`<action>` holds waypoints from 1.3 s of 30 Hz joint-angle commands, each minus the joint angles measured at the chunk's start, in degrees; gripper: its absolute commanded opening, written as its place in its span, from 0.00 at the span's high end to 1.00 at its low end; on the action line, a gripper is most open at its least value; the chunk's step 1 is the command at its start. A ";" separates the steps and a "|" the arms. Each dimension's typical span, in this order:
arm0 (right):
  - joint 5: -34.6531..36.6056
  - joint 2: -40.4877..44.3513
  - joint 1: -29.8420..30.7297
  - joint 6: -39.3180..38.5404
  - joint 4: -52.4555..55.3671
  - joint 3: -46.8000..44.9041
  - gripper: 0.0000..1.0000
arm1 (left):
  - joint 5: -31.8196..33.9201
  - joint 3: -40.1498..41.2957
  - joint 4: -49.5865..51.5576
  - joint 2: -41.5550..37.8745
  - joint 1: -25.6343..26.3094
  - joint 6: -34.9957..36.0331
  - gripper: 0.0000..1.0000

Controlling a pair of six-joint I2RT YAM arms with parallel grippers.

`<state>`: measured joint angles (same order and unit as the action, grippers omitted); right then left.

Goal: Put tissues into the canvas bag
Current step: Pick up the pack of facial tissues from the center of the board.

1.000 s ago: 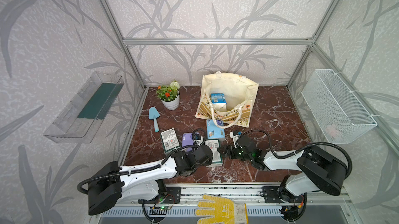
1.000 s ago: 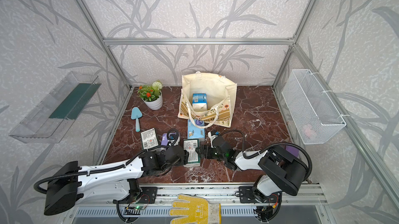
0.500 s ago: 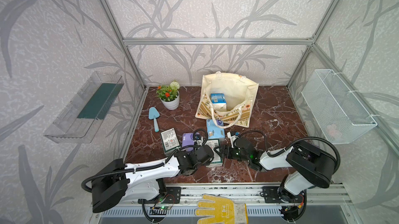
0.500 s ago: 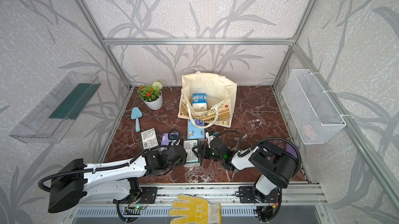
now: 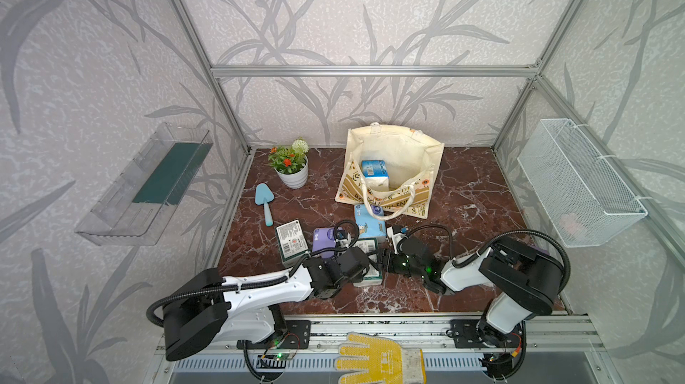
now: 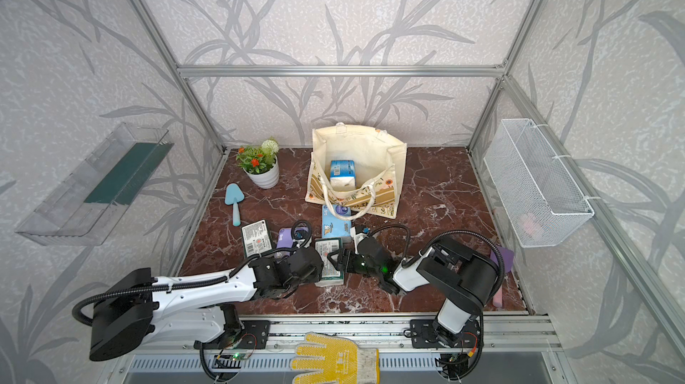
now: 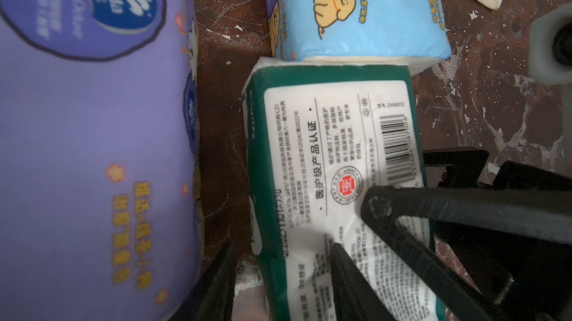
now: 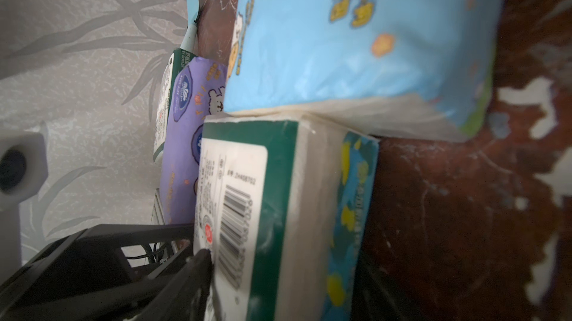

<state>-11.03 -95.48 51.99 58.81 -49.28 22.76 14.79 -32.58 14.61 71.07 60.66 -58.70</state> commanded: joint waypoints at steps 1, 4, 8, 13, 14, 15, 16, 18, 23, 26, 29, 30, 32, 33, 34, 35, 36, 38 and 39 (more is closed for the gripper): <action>-0.39 -0.67 0.59 0.41 -2.55 0.83 0.35 | -0.46 -0.82 0.77 0.91 -0.32 -0.72 0.52; -0.65 -0.75 0.74 0.26 -2.73 1.18 0.41 | -0.38 -0.73 0.77 0.78 -0.29 -0.64 0.52; -0.81 -0.87 0.81 0.34 -2.93 1.45 0.48 | -0.12 -0.78 0.77 0.40 -0.37 -0.62 0.53; -0.84 -0.19 0.79 0.35 -2.53 1.32 0.56 | 0.80 -0.65 1.73 -0.91 -0.45 -0.56 0.51; -0.77 -0.03 0.83 0.27 -2.34 1.33 0.57 | 0.98 -0.71 2.05 -1.43 -0.39 -0.39 0.50; -0.84 0.10 0.84 0.18 -2.03 1.40 0.57 | 1.32 -0.81 2.52 -1.95 -0.42 -0.27 0.49; -0.84 0.29 0.83 0.11 -1.80 1.43 0.58 | 1.58 -0.97 3.06 -2.69 -0.40 0.15 0.49; -0.71 0.54 0.83 0.16 -1.48 1.33 0.60 | 2.30 -1.32 4.46 -3.82 -0.49 0.49 0.46; -0.57 1.28 0.49 0.15 -0.78 0.98 0.62 | 3.89 -1.35 6.39 -6.84 -0.77 0.42 0.38; -0.88 2.19 -0.03 0.11 0.04 0.67 0.62 | 4.62 -1.48 7.10 -7.90 -0.81 0.42 0.30; -1.34 3.13 -0.57 0.13 0.15 -0.02 0.62 | 5.46 -2.08 8.20 -8.40 -0.87 0.81 0.23; -1.55 3.45 -0.81 0.02 0.30 -0.26 0.62 | 5.83 -2.37 8.68 -8.60 -0.82 0.92 0.21; -1.93 4.05 -1.05 -0.13 0.57 -0.68 0.62 | 6.51 -3.04 9.66 -8.84 -0.90 1.35 0.18; -2.22 4.45 -1.23 -0.17 0.75 -0.85 0.62 | 6.87 -3.38 10.10 -9.07 -0.91 1.60 0.16; -2.46 4.72 -1.35 -0.19 1.08 -1.04 0.62 | 7.16 -3.63 10.51 -9.18 -0.92 1.95 0.14; -2.58 5.07 -1.44 -0.42 1.40 -1.17 0.62 | 7.40 -3.92 10.81 -9.35 -0.90 2.17 0.13; -2.75 5.59 -1.67 -0.57 1.86 -1.38 0.62 | 7.91 -4.20 11.20 -9.58 -0.90 2.41 0.12; -3.16 6.37 -2.13 -0.80 2.74 -1.75 0.63 | 8.78 -4.66 11.92 -10.17 -0.96 2.80 0.11; -3.41 6.71 -2.45 -0.86 3.02 -1.99 0.63 | 9.22 -4.68 12.02 -10.37 -0.97 2.96 0.11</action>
<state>-13.23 -90.96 50.28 58.81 -47.09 21.47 20.43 -35.51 23.57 62.13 59.96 -56.47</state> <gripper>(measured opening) 0.377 0.886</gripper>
